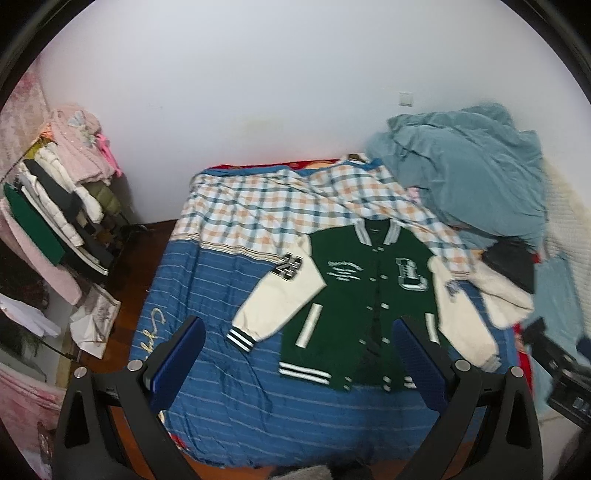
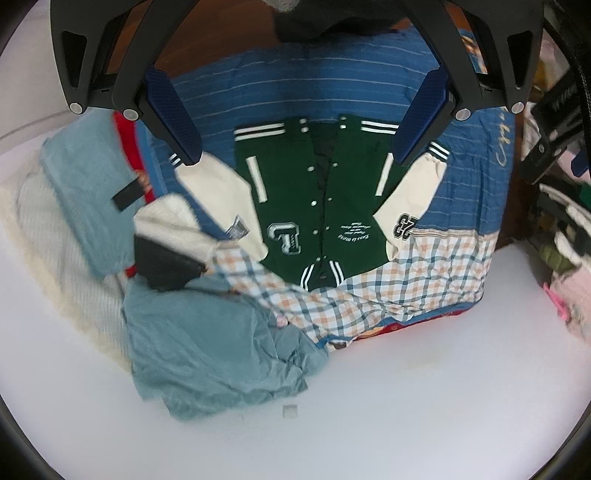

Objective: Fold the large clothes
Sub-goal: 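Grasp the striped cuff of one cream sleeve with the right tool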

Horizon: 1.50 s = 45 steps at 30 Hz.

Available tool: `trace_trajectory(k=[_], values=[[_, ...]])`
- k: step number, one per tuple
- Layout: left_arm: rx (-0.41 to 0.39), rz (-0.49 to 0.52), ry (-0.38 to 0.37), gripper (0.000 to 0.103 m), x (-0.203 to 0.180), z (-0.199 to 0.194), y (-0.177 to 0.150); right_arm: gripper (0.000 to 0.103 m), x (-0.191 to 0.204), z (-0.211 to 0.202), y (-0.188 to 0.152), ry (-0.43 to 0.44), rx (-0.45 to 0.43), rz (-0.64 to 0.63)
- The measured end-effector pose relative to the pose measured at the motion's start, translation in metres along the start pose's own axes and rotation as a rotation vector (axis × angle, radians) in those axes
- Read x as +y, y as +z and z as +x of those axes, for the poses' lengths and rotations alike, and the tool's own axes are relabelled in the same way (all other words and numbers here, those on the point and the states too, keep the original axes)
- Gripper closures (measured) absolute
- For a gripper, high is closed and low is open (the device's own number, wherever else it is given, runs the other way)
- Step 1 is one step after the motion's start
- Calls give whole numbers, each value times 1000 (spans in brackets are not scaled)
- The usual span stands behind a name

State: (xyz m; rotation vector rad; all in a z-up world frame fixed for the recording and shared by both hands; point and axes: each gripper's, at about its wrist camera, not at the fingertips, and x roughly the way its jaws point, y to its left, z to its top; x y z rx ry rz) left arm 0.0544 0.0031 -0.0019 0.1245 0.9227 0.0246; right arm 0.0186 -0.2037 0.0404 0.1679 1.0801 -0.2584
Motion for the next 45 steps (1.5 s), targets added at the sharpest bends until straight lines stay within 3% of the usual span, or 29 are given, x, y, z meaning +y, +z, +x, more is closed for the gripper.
trace_trajectory(k=[4,8,16,23,29,33,34,37,38,41,45], values=[[18,27,66,0,-2,66,-7,2,-21,61,-4,-1,63,144],[83,50,103,0,-6,145,-32,37,-57,144,-40,-35,135,355],[262,48,205,0,-45,281,-85,33,-187,329,-120,-3,261,804],[346,87,289,0,-95,388,-121,31,-322,500,-215,75,225,1164],[397,117,330,0,-131,474,-135,31,-384,606,-241,81,153,1302],[407,93,322,0,-143,505,-133,30,-391,635,-229,72,97,1304],[403,93,317,0,-145,510,-132,35,-392,640,-226,58,81,1305],[392,92,301,0,-151,521,-129,79,-393,647,-217,7,36,1316],[385,88,296,0,-149,522,-128,84,-392,645,-212,-5,16,1311],[371,62,288,0,-136,522,-127,87,-384,623,-180,-70,-73,1240],[390,-7,275,0,-101,524,-125,88,-355,579,-111,-101,-207,1068]])
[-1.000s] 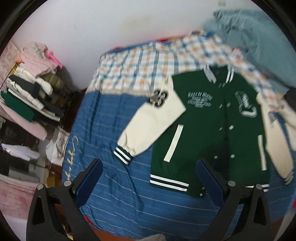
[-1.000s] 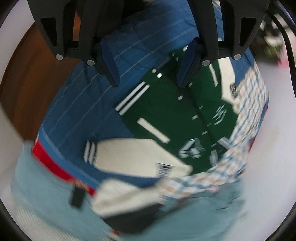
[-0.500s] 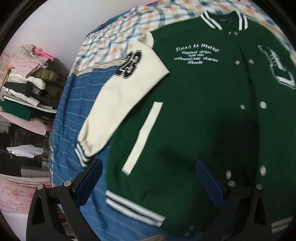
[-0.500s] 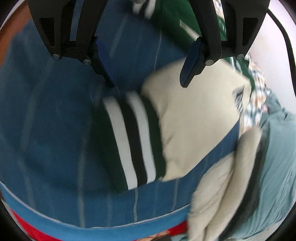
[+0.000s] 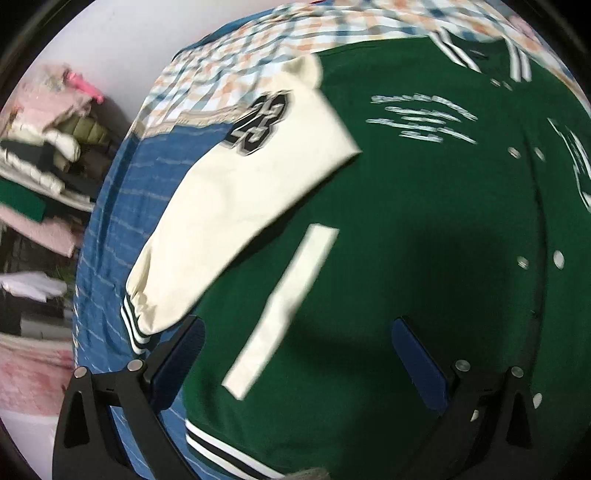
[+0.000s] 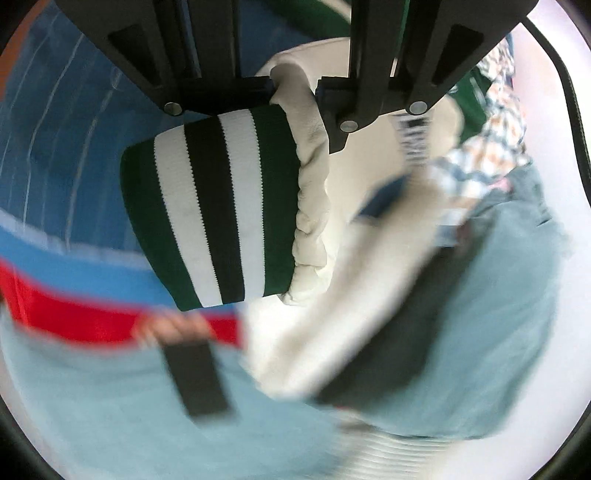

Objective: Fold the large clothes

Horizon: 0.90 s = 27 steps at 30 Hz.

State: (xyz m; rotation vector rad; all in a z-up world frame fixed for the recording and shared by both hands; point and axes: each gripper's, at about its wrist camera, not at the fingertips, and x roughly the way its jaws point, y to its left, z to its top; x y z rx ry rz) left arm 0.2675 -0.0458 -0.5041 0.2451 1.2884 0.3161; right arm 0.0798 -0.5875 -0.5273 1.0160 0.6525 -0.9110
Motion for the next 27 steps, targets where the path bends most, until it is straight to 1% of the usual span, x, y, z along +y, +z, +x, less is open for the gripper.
trace_trajectory(k=[2,5,6,7,10,12,13,14,15,16,17,18,19,20,21,22,23,25,27], values=[[18,-58,-21,0,28,5,2,88,45,-17,0,44,-28,-98],[78,-220,-87,0,87,18,-1,88,110,-28,-16,98,-47,-245],[108,-287,-114,1,108,25,-4,88,130,-28,-23,107,-44,-280],[152,-380,-158,1,135,37,-10,88,150,-25,-31,115,-40,-309],[238,-566,-227,1,181,69,-27,88,195,-11,-58,133,-13,-380],[309,-705,-288,1,208,101,-42,89,224,-5,-80,147,5,-431],[324,-755,-318,3,214,111,-47,89,239,1,-94,152,16,-455],[344,-815,-357,8,222,126,-52,89,261,-1,-108,157,26,-473],[360,-866,-399,11,227,138,-55,89,273,4,-123,163,37,-495],[371,-918,-440,21,231,151,-56,89,285,8,-139,166,45,-517],[368,-953,-455,29,235,160,-55,89,298,11,-152,166,54,-538],[361,-974,-454,35,238,167,-52,89,306,16,-165,166,64,-558],[348,-998,-444,53,244,174,-47,89,323,17,-187,164,73,-575],[328,-1014,-436,72,249,176,-44,89,331,21,-202,161,86,-593],[296,-1011,-400,79,258,177,-37,89,345,19,-214,158,97,-610],[269,-999,-380,85,265,177,-32,89,353,16,-224,156,107,-627],[230,-976,-357,87,275,176,-23,89,361,18,-239,153,118,-649],[165,-936,-304,87,298,173,-7,89,370,15,-258,151,135,-688],[110,-904,-286,87,327,179,4,89,384,16,-279,156,153,-741]])
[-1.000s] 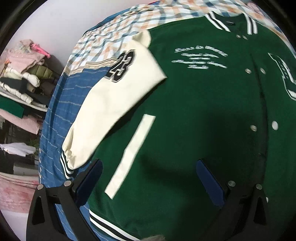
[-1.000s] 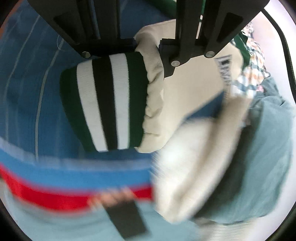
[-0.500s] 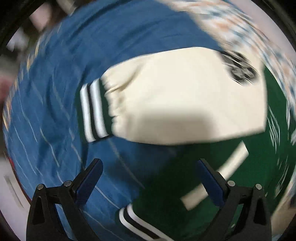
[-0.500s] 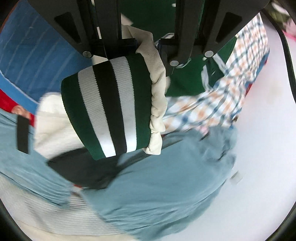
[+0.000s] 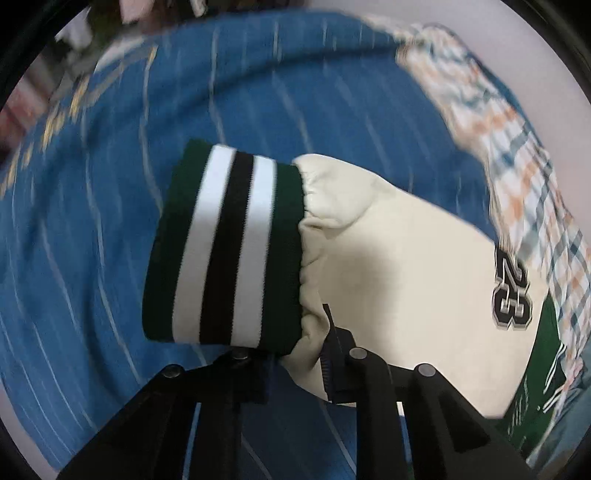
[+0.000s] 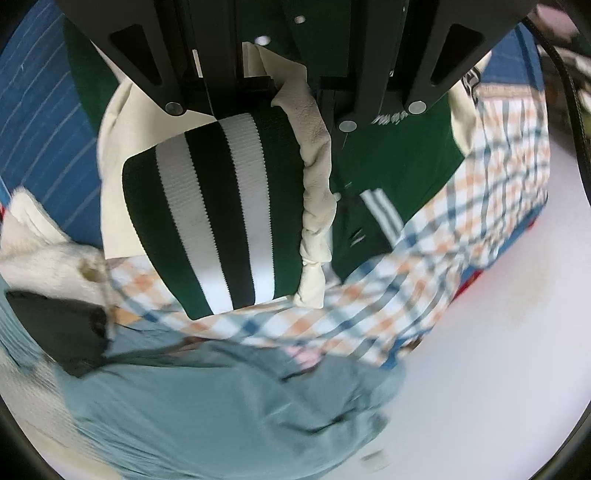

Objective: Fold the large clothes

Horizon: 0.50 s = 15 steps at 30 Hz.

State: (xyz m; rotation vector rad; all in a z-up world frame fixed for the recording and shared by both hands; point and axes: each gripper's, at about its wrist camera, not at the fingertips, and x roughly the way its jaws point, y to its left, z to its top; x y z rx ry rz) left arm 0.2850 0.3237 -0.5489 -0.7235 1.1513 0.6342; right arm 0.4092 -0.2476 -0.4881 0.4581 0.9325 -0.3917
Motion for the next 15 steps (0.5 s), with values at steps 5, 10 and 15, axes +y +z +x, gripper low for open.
trace_trajectory(k=[5,10,15], values=[[-17,143,-13,85,-1,11,55,89,103,36,-27,34,38,-192],[-30,258,26,81,-16,26,68,89,221,107,-91,19,159,-435],[-12,207,10,52,2,34,71,89,294,167,-177,-61,253,-675]])
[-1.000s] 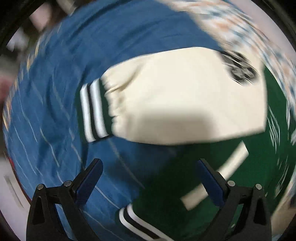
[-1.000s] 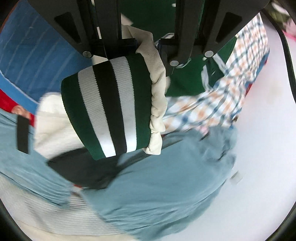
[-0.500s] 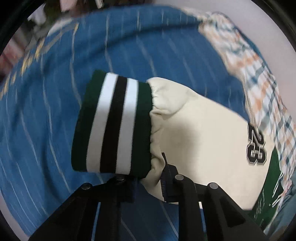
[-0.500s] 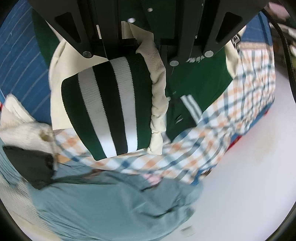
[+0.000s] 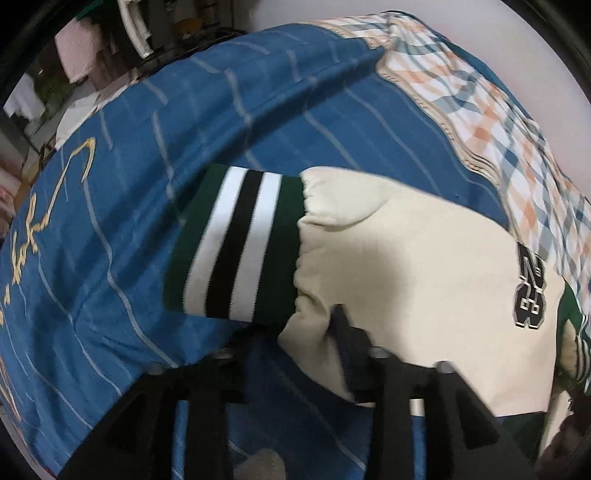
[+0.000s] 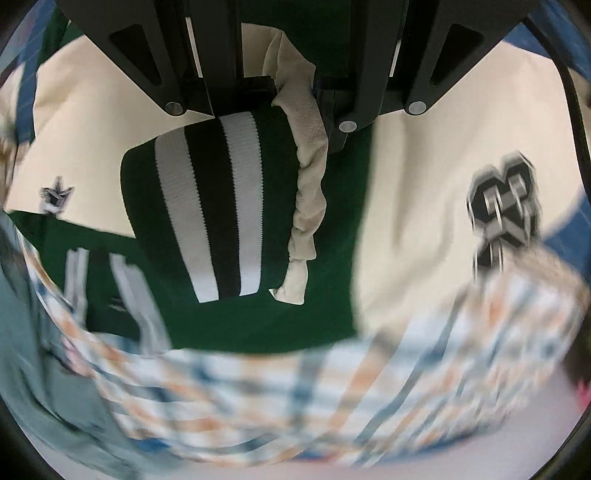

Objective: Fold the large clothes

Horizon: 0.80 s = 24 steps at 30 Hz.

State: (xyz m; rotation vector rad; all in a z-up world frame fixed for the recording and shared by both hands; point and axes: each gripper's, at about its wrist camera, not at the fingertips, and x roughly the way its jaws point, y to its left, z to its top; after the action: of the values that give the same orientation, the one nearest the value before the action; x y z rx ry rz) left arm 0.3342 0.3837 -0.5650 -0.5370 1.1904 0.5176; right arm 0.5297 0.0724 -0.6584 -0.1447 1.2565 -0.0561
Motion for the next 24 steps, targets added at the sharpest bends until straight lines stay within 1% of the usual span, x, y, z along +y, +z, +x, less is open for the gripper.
trace_trajectory(k=[1,2,4,6,8,10,13,14,15,16,17,18,19,20,21,22,23,24], values=[[2,-16,-8,30,3,2,-2,89,14,7,-3,-21,1,-46],[-1,-38,-14,19,8,5,-4,89,26,11,-7,-46,0,-89],[-7,-58,-10,19,13,5,-9,89,41,14,-14,-83,-13,-155],[-1,-76,-2,19,17,9,-12,89,46,10,-19,-74,-14,-188],[-2,-96,5,19,19,9,-17,89,53,1,-24,-43,-16,-234],[-6,-108,12,19,19,6,-21,89,60,-11,-36,11,-29,-292],[-15,-114,28,19,19,0,-24,82,64,-19,-51,75,12,-376],[-23,-116,25,19,17,-2,-24,70,62,-20,-56,88,26,-374],[-33,-118,25,19,15,-3,-23,63,56,-23,-58,130,56,-347],[-42,-120,29,20,14,-5,-23,48,47,-30,-60,191,78,-297],[-49,-121,35,20,13,-7,-23,40,35,-41,-64,257,72,-237],[-51,-127,33,20,13,-8,-22,40,21,-54,-68,323,56,-173],[-50,-135,23,29,12,-8,-21,40,8,-65,-71,375,49,-115],[-43,-144,6,60,12,-8,-20,40,-8,-73,-78,421,46,-44],[-32,-151,-1,77,12,-7,-18,40,-24,-81,-83,453,44,29],[-24,-157,-19,82,11,-6,-16,40,-39,-86,-90,471,45,97],[-41,-157,-11,86,8,-12,-15,40,-53,-87,-97,476,51,153],[-62,-146,-4,87,6,-17,-12,40,-65,-86,-102,463,59,195]])
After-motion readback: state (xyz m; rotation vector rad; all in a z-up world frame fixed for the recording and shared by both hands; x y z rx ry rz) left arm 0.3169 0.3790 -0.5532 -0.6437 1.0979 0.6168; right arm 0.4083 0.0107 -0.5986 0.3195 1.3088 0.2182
